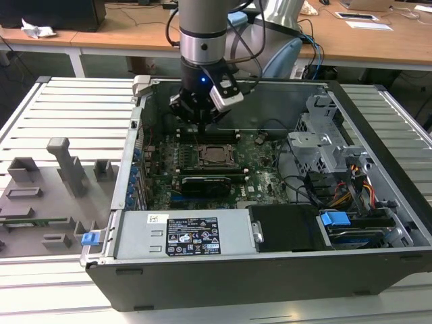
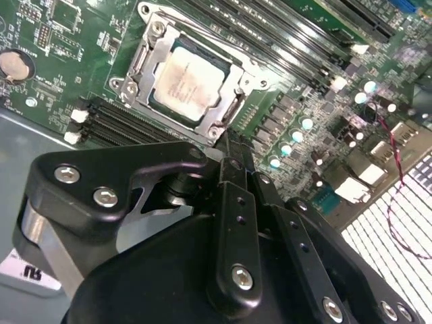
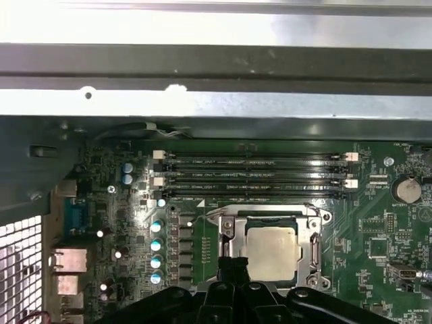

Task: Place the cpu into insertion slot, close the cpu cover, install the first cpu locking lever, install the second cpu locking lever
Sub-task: 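Install the first cpu locking lever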

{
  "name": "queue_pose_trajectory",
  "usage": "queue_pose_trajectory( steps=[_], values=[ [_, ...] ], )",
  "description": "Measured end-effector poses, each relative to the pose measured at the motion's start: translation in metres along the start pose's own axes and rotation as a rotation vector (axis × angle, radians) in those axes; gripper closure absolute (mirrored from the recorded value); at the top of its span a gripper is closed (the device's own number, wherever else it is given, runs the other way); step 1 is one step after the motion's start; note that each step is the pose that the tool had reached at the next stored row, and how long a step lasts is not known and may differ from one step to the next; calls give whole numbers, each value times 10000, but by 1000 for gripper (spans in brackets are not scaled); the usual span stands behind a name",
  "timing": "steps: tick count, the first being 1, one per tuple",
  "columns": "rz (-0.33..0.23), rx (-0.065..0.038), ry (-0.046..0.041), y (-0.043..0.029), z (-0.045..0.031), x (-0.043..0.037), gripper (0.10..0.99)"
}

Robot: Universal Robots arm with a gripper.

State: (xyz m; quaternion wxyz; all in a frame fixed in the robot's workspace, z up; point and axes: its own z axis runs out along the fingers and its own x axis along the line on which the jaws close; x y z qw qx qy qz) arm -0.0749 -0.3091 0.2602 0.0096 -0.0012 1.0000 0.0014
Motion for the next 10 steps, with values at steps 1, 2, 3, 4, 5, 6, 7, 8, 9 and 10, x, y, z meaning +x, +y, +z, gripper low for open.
queue_pose_trajectory(
  steps=[1,2,3,4,5,6,7,8,9,10],
  values=[
    [-1,-1,0,0,-8,15,980],
    [-1,-1,0,0,-10,43,980],
    [-1,-1,-1,0,-11,74,980],
    [0,1,0,0,-12,104,980],
    [-1,1,0,0,-13,138,980],
    [-1,0,0,1,-13,170,980],
    [-1,1,1,1,-14,196,980],
    [0,0,1,2,-14,227,980],
    [-1,0,1,2,-15,252,980],
    [-1,0,0,4,-15,277,980]
  ],
)
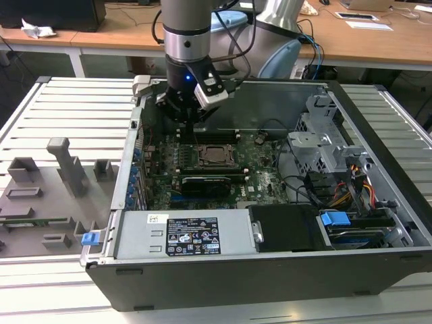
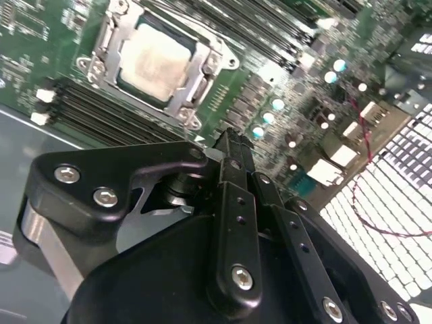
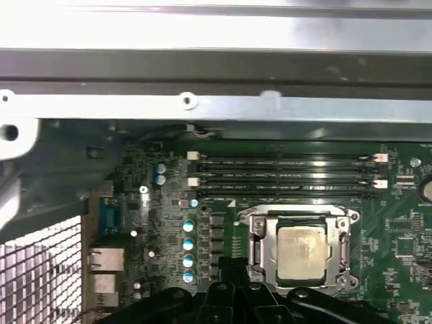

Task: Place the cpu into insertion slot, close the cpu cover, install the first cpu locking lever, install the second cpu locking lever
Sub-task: 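Install the first cpu locking lever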

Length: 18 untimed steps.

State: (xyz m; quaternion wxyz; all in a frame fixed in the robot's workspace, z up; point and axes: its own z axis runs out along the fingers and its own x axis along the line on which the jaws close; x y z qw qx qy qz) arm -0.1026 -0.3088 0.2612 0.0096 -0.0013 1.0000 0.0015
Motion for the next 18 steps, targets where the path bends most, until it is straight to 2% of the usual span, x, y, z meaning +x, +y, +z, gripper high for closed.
queue_pose_trajectory(
  steps=[6,18],
  values=[
    [0,1,1,59,-1,57,980],
    [-4,1,1,234,11,55,980]
  ],
)
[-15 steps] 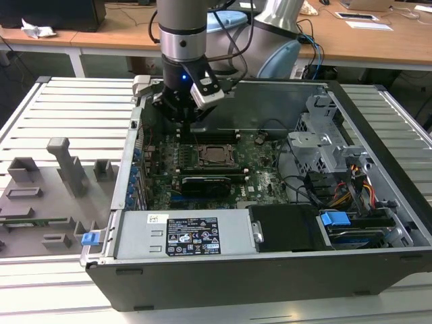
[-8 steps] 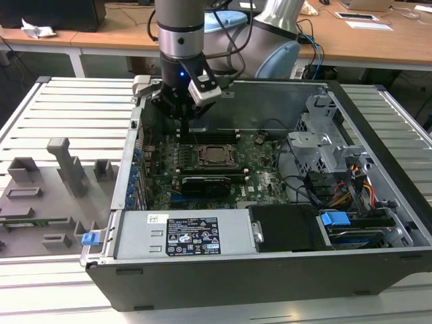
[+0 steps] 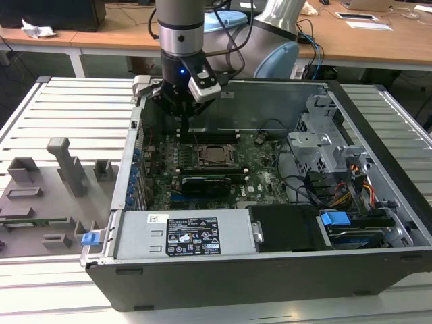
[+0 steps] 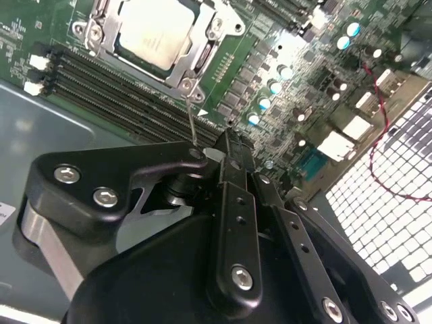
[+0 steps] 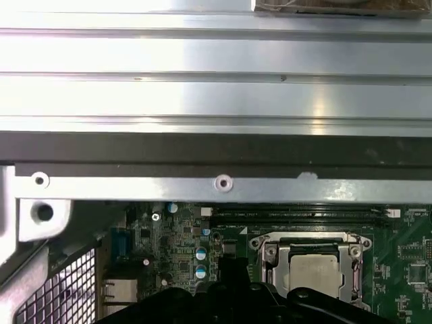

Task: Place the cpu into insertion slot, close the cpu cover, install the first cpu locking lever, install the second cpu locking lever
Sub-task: 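Install the first cpu locking lever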

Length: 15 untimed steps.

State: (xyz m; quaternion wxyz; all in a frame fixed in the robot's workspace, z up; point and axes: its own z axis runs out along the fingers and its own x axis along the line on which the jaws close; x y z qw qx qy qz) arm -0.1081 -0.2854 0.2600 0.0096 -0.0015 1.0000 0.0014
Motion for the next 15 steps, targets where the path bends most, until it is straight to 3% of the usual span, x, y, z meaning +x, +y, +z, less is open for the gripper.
queue_pose_trajectory(
  steps=[6,9,10,14,15],
  values=[
    [-6,0,2,16,3,-96,980],
    [-5,0,3,15,15,-353,980],
    [-5,-1,2,15,22,-380,980],
    [-6,-6,3,15,36,-384,980],
    [-10,-53,3,15,41,-385,980]
  ],
)
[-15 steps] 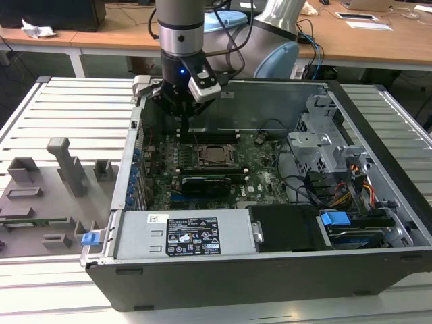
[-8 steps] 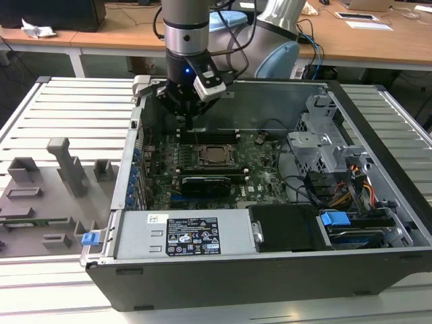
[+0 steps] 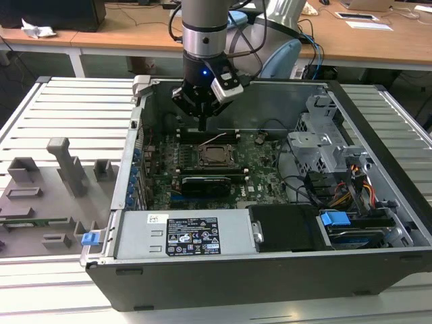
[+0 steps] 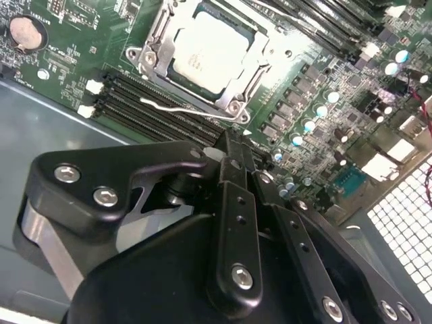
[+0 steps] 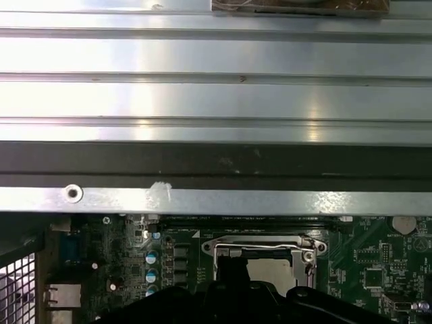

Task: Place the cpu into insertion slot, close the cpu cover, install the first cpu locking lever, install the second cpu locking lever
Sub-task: 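Install the first cpu locking lever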

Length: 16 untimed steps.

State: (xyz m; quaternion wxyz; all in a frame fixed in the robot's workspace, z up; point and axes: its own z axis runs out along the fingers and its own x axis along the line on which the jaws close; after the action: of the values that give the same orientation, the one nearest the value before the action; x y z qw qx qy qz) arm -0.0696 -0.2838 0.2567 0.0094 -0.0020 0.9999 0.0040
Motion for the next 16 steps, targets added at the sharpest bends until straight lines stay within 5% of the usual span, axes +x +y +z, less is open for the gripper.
queue_pose_trajectory(
  steps=[16],
  values=[
    [-200,-58,-12,16,131,-164,980]
  ],
)
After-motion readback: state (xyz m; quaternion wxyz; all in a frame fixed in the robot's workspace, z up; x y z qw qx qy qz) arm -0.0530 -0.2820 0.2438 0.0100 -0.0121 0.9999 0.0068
